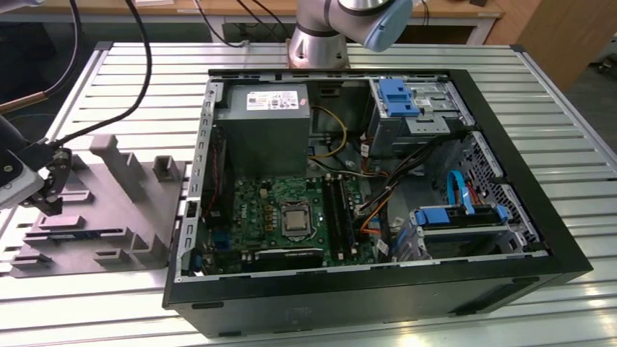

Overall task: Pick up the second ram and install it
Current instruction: 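Pick up the second ram and move it above second insertion slot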

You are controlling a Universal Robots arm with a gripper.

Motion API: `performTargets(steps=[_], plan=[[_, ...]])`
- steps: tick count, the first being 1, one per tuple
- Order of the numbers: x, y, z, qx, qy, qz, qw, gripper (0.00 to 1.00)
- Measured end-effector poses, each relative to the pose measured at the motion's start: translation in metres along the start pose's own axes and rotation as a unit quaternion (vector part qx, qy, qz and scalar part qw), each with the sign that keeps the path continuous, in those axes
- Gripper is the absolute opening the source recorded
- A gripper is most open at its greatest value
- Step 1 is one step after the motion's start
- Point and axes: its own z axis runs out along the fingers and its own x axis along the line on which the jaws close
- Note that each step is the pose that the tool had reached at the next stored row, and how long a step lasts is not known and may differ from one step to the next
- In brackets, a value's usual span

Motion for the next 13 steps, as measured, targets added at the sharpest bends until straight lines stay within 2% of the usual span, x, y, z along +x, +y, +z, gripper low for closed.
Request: performTargets(steps=[4,7,10,13], plan=[[0.0,0.0,0.0009,-0.0009,0.0016,-0.036,0.9994,0.11],[0.0001,-0.0001,0.0015,-0.0016,0.0028,-0.064,0.998,0.11],[0.0001,-0.0001,0.002,-0.0023,0.004,-0.091,0.9959,0.11],[0.0001,-0.0001,0.0026,-0.003,0.0052,-0.118,0.993,0.11]])
